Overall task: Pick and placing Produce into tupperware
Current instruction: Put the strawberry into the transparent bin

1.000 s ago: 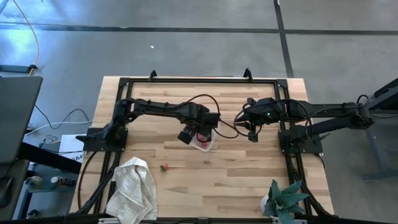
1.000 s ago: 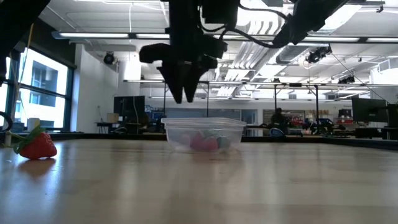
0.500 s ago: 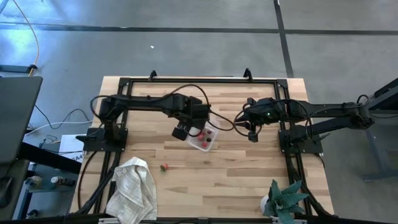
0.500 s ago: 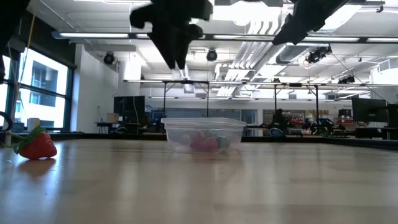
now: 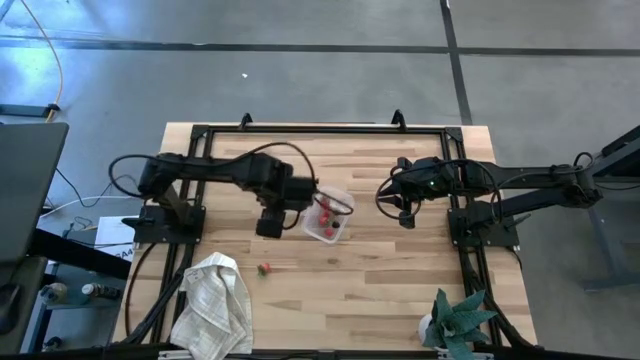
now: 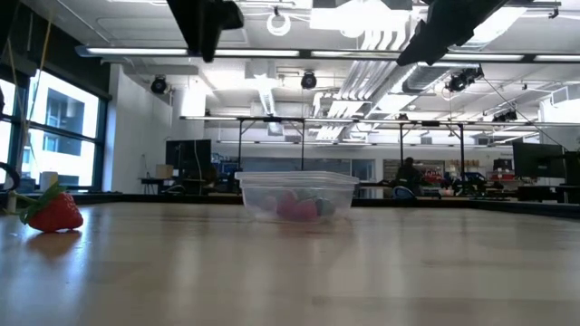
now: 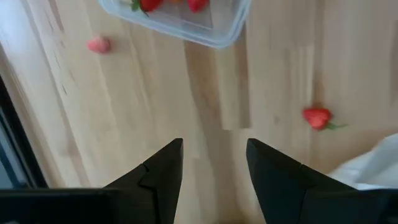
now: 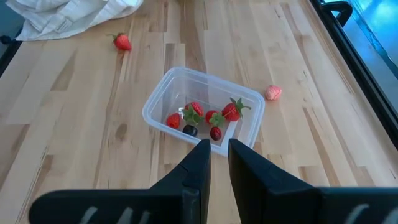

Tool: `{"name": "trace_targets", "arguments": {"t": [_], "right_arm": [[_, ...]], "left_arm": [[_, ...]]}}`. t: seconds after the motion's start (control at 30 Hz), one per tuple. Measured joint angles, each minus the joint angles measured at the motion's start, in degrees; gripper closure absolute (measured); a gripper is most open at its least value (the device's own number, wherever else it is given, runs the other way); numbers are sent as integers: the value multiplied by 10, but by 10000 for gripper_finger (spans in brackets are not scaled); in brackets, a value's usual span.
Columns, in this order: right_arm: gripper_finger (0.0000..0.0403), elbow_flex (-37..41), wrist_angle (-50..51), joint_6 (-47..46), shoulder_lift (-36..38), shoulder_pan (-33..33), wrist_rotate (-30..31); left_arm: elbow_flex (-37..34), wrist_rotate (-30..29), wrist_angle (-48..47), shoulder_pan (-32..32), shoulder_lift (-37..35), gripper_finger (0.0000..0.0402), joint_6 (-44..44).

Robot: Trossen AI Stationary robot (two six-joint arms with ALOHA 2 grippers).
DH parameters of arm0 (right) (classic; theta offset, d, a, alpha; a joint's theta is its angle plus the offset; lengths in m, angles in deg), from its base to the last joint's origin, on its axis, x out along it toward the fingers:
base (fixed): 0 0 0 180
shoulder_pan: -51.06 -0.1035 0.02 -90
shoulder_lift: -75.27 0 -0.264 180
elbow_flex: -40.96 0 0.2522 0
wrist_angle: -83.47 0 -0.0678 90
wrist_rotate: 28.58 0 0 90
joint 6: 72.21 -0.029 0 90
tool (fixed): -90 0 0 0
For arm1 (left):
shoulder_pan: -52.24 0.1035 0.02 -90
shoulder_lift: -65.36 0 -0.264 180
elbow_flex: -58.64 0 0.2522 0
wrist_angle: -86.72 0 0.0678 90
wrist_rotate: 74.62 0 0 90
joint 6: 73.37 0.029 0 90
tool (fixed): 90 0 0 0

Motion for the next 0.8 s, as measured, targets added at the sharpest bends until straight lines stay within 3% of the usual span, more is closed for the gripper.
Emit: {"name": "trace_targets", "arguments": {"t": [0.4,0.67,0.8], "right_arm": [[356,0,0,0,0,0,0],[356,0,0,0,0,0,0],[356,0,0,0,0,0,0]], "left_arm": [[-35,-58,-4,-124,-52,236,-307],[-207,-58,-2,-182,-150,236,-487],[-308,-58,65,-208,-223,236,-566]]}}
